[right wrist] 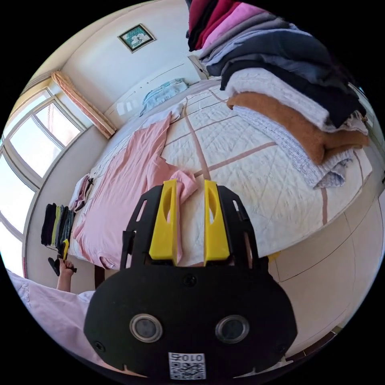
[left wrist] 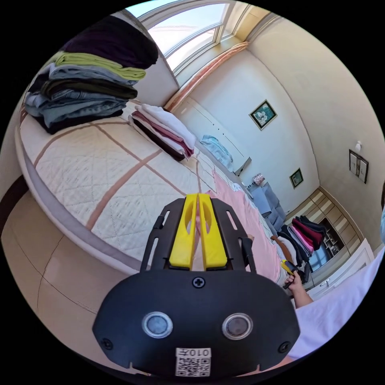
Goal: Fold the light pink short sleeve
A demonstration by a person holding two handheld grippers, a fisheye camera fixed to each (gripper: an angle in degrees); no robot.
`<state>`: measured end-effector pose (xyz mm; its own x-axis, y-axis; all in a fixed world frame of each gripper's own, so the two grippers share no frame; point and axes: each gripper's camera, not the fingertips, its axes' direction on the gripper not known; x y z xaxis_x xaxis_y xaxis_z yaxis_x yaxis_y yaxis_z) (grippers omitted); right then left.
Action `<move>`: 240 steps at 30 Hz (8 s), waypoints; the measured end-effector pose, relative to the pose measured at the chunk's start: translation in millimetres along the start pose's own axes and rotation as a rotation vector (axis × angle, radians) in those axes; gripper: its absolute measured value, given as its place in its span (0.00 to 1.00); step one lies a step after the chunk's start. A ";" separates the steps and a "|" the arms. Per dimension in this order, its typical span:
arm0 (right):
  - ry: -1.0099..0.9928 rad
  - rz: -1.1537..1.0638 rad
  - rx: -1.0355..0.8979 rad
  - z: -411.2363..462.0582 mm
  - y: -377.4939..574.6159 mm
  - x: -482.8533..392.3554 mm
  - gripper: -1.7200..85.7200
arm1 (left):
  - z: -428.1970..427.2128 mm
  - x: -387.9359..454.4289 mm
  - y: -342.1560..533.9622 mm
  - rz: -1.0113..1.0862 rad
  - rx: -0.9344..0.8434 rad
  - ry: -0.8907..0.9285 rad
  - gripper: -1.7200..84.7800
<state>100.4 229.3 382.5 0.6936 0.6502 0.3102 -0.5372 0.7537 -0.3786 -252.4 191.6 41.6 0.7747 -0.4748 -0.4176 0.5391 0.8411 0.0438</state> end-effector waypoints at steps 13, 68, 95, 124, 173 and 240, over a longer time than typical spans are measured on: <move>0.563 0.007 -0.115 -41.9 22.2 -3.8 0.05 | 32.4 38.9 -6.9 0.072 -0.071 -0.023 0.02; -0.170 -0.647 -0.305 23.4 51.5 -197.2 0.05 | 354.7 432.4 -80.2 0.729 -0.700 0.542 0.02; 0.171 -0.217 -0.402 47.4 42.1 -143.4 0.10 | 586.3 707.3 -69.5 1.256 -1.020 0.427 0.07; 0.166 -0.237 -0.011 -70.8 56.9 -147.3 0.05 | 369.6 541.2 -97.1 1.183 -0.723 0.455 0.02; 0.034 -0.601 -0.151 -82.4 13.1 -291.7 0.05 | 128.2 405.2 -54.7 0.999 -0.683 -0.013 0.06; -0.252 -0.108 -0.513 115.0 44.5 -98.6 0.06 | 206.4 115.2 67.4 0.208 -0.765 0.361 0.03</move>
<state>-47.1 209.8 435.3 0.5622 0.6221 0.5448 -0.1250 0.7152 -0.6877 -58.6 140.2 183.8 0.6110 -0.2897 -0.7368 -0.0722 0.9064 -0.4162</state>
